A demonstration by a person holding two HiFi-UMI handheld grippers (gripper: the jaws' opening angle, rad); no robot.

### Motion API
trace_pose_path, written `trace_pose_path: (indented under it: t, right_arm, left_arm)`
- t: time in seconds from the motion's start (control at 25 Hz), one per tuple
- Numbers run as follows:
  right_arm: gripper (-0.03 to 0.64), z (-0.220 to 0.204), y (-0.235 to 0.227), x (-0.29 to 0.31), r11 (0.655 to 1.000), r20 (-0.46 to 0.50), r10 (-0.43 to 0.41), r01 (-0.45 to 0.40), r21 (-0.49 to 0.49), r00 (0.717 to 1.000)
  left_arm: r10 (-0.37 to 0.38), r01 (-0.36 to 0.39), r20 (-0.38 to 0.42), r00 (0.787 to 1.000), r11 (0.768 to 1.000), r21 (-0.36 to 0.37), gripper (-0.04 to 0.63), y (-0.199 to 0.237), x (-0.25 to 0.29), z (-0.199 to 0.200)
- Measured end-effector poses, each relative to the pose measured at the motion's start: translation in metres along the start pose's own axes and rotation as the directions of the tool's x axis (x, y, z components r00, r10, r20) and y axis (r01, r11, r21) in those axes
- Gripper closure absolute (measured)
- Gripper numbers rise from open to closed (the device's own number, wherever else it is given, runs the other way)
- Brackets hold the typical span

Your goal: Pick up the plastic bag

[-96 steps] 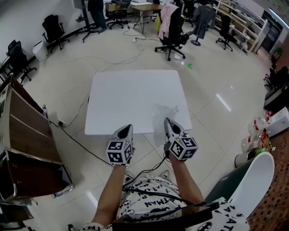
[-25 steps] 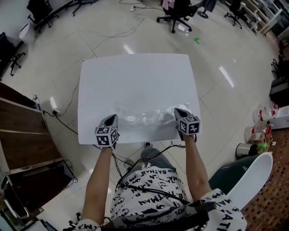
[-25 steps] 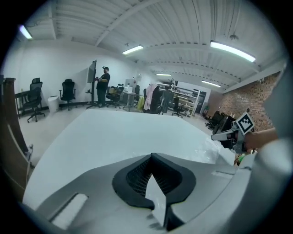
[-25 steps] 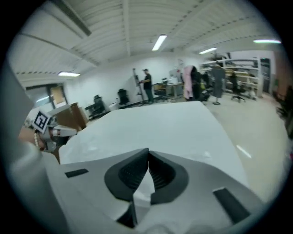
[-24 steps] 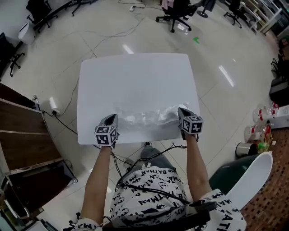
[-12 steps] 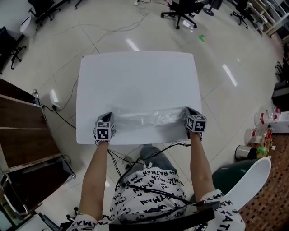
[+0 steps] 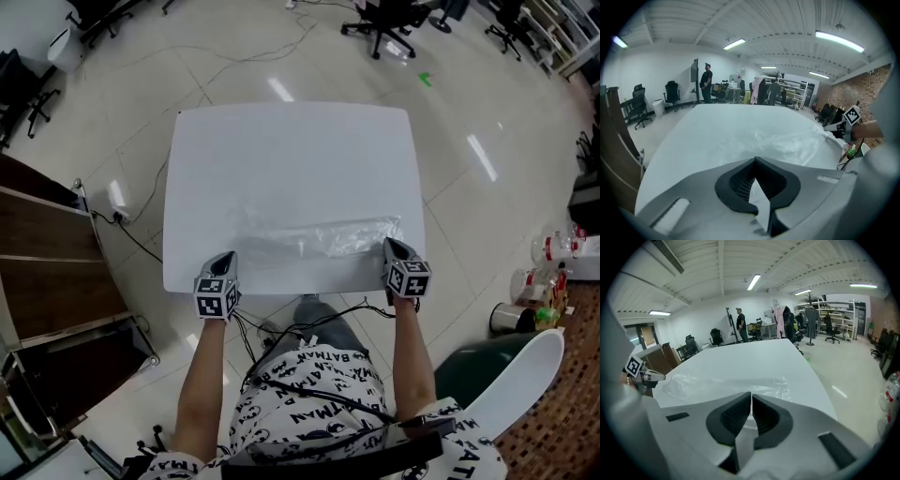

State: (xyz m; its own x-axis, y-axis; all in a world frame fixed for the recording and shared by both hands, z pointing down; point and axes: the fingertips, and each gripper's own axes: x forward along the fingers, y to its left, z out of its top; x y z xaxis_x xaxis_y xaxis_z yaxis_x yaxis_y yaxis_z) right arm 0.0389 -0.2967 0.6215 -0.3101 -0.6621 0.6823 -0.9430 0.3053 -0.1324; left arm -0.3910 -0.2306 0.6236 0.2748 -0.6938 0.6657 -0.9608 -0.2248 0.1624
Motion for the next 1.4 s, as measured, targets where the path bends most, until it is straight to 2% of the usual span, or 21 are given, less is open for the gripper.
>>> trace_pose_path:
  t: [0.16,0.4,0.52,0.68,0.84,1.04,1.28,1.4]
  right_arm:
    - [0.590,-0.020,-0.004,0.012,0.999,-0.056,-0.042,0.042,-0.003,0.998]
    - [0.615,-0.019,-0.012,0.014,0.999,-0.076,-0.027,0.030,0.035,0.997]
    - [0.594,-0.010,-0.006,0.008,0.999,-0.065,-0.019,0.022,0.033,0.998]
    - [0.615,0.024,0.024,-0.024,0.998,0.052,0.044,-0.046,0.036,0.998]
    - [0.615,0.049,0.069,-0.059,0.995,0.169,0.071,-0.082,0.059,0.983]
    - [0.615,0.068,0.139,-0.105,0.995,0.248,0.094,-0.097,-0.001,0.964]
    - [0.615,0.065,0.224,-0.154,0.989,0.294,0.145,-0.131,-0.069,0.945]
    - [0.615,0.062,0.249,-0.169,0.987,0.313,0.163,-0.148,-0.068,0.936]
  left_arm:
    - [0.068,-0.067,-0.116,0.991,0.998,0.012,0.589,0.012,0.007,-0.036]
    - [0.088,-0.088,-0.122,0.989,0.996,0.005,0.589,0.013,0.013,-0.033]
    - [0.076,-0.077,-0.050,0.996,0.997,-0.021,0.589,0.012,0.002,-0.012]
    - [0.081,-0.072,0.091,0.993,0.993,-0.095,0.589,-0.001,-0.037,0.025]
    - [0.067,-0.045,0.180,0.981,0.991,-0.126,0.589,-0.018,-0.074,0.043]
    - [0.000,0.024,0.245,0.970,0.995,-0.097,0.589,-0.046,-0.111,0.061]
    - [-0.109,0.114,0.293,0.950,0.993,-0.001,0.589,-0.084,-0.155,0.055]
    - [-0.142,0.143,0.300,0.943,0.990,0.020,0.589,-0.101,-0.171,0.050]
